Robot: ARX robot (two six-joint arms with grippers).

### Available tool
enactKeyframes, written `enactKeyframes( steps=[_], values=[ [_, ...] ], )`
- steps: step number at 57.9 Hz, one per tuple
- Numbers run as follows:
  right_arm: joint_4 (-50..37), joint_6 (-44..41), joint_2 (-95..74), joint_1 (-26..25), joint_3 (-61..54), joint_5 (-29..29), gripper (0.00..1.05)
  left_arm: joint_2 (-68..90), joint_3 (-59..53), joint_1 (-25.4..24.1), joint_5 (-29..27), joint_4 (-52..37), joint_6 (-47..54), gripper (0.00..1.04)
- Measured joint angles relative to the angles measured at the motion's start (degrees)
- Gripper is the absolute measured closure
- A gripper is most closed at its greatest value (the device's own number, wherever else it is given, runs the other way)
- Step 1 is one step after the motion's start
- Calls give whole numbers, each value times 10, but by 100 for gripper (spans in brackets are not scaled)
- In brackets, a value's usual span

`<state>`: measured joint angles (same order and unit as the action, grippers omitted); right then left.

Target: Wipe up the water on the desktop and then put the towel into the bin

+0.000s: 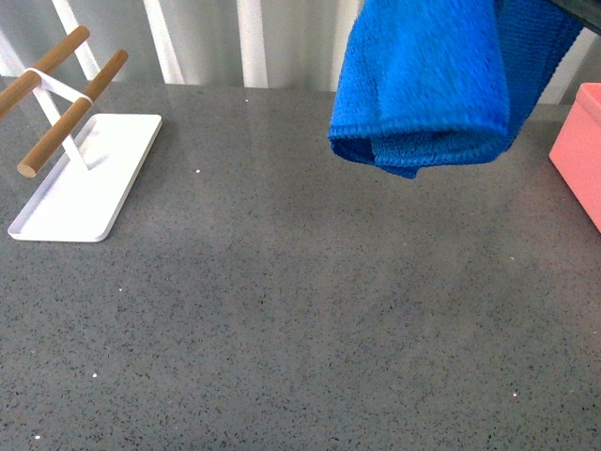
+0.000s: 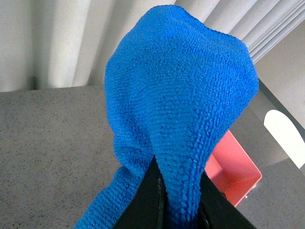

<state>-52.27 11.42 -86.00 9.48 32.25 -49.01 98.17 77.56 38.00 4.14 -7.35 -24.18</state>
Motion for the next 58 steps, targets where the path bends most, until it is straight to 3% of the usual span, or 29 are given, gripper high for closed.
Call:
enactKeyframes(
  steps=[17,29,39,58],
  values=[
    [-1,4,0,28,7,27,72,3,2,-2,3,5,-8,99],
    [29,-16,12,22,7,34,97,4,1,-12,4,8,-10,99],
    [45,-37,18,10,7,25,100,4,-6,-21,14,5,-15,98],
    [61,-55,33,-13,7,9,100,1,-33,-63,24,-5,-25,51]
  ],
)
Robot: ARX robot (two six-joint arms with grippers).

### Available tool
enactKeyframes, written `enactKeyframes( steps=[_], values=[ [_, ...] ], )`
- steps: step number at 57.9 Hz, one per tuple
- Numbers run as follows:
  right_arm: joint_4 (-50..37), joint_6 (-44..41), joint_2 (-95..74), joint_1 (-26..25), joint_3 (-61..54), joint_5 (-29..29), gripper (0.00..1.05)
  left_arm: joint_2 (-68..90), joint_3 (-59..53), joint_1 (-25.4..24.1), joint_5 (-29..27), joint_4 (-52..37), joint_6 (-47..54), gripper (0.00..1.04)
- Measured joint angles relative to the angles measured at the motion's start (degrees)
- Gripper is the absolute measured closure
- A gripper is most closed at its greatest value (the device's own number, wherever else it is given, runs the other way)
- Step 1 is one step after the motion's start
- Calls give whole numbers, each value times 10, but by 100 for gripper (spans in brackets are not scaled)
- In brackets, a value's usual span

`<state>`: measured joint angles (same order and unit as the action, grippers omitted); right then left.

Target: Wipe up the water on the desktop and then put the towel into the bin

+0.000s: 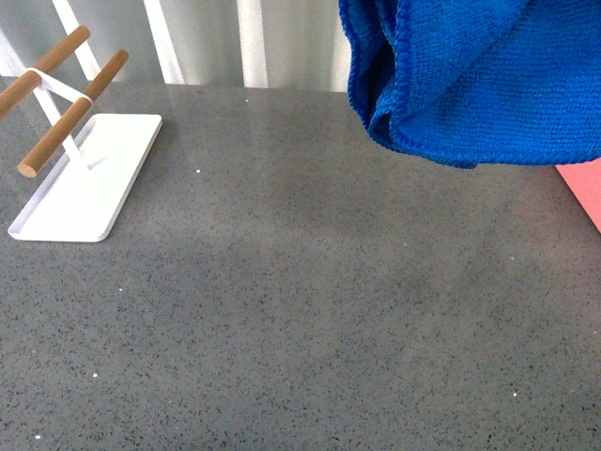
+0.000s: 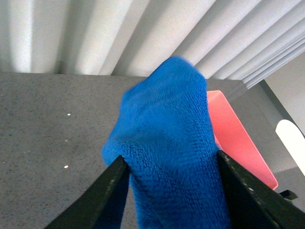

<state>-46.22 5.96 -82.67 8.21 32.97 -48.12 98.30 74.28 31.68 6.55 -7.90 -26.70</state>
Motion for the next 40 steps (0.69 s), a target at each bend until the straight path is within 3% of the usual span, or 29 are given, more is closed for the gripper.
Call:
enactKeyframes(
  steps=[7,15,26,40],
  values=[
    [33,-19,4,-16,0,3,100,-23,-35,-49,15,-7,-2,25],
    [58,-39,5,-30,2,5,100,-61,-79,-108,31,-7,9,5],
    [92,-72,5,-42,7,12,100,-140,-178,-182,58,-3,47,7],
    [110,-112,-5,-47,10,20,100,-268,-300,-226,91,36,107,7]
  ],
)
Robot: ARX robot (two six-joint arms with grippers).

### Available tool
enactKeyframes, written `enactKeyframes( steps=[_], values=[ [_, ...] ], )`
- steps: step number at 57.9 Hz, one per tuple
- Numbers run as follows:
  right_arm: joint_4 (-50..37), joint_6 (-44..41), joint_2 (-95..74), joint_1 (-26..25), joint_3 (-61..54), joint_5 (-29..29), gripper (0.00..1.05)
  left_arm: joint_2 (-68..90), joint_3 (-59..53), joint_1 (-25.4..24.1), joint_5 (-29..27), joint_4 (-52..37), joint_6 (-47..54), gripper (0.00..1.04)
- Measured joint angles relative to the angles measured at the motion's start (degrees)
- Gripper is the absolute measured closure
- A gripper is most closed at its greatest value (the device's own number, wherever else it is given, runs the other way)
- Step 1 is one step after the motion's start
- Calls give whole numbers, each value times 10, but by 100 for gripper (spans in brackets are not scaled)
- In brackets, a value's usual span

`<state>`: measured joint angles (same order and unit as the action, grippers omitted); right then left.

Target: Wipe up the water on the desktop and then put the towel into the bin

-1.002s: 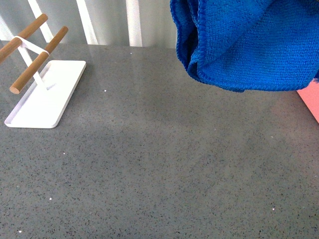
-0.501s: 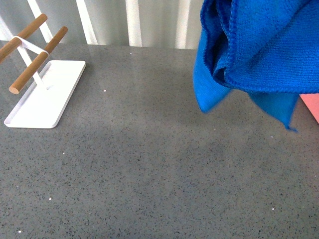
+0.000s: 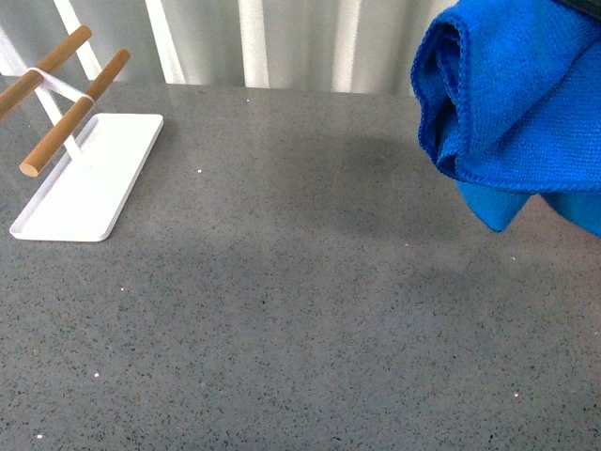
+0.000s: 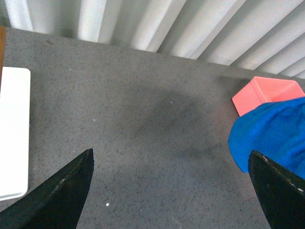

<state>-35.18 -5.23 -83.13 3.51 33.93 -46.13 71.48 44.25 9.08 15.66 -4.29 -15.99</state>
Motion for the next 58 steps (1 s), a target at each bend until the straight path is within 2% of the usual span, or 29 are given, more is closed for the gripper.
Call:
enactKeyframes(
  steps=[15,17,21,26,30,46,58],
  values=[
    [-3,-5,-9,6,0,9,100,-94,-68,-75,59,30,30,7],
    [-4,-5,-9,8,0,10,100,-101,-89,-81,20,-12,46,11],
    [-5,-5,-9,11,0,11,100,-123,-165,-86,-97,-171,98,24],
    [-4,-6,-9,13,0,12,100,-151,-230,-90,-153,-284,127,38],
    [0,-8,-9,13,0,13,100,-178,-262,-91,-157,-314,139,51],
    [15,-16,-8,28,0,28,100,-255,-343,-91,-157,-315,153,101],
    [51,-35,17,37,0,28,100,-329,-386,-91,-157,-283,155,101]
  ],
)
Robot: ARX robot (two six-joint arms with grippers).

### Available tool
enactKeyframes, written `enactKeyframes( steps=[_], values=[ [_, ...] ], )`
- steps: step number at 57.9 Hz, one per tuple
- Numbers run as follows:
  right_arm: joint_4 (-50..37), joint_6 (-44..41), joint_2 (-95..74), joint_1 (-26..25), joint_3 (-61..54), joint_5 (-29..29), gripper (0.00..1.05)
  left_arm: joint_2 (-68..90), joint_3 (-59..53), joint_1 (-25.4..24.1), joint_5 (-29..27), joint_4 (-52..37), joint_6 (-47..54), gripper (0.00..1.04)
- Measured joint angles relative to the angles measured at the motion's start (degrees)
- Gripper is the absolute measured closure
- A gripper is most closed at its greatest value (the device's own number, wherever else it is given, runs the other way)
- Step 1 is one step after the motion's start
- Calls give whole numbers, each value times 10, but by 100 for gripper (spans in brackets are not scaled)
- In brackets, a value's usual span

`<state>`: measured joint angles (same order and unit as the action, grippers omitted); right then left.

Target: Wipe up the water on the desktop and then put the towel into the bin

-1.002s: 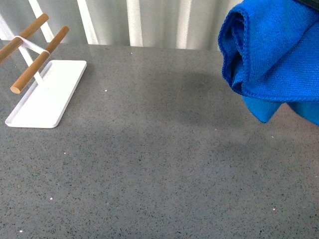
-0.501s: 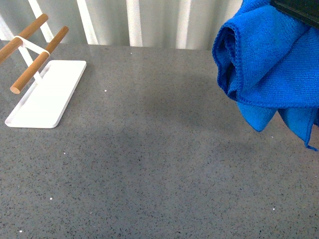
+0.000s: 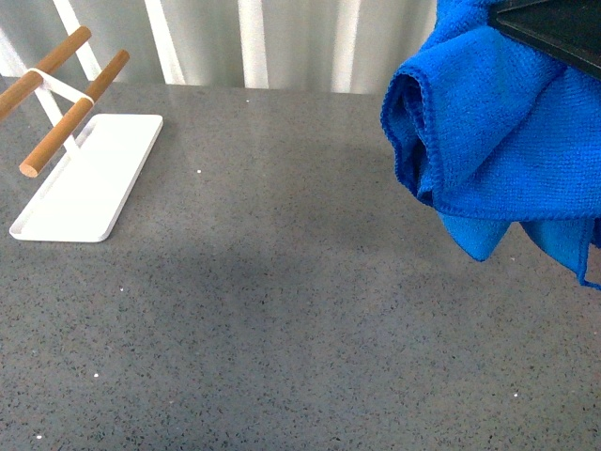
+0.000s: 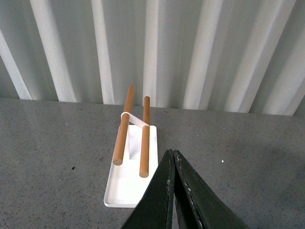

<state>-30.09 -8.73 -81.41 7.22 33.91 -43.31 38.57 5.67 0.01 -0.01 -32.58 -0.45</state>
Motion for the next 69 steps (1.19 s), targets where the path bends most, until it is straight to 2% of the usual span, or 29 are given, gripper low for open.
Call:
enactKeyframes(
  steps=[18,22,69],
  values=[
    [21,-12,11,2,0,11,100,-105,-33,0,0,71,0,101],
    [22,-12,11,4,0,15,100,-112,-44,0,0,61,0,101],
    [25,-19,15,16,2,27,100,-276,-44,0,0,214,0,101]
  ],
)
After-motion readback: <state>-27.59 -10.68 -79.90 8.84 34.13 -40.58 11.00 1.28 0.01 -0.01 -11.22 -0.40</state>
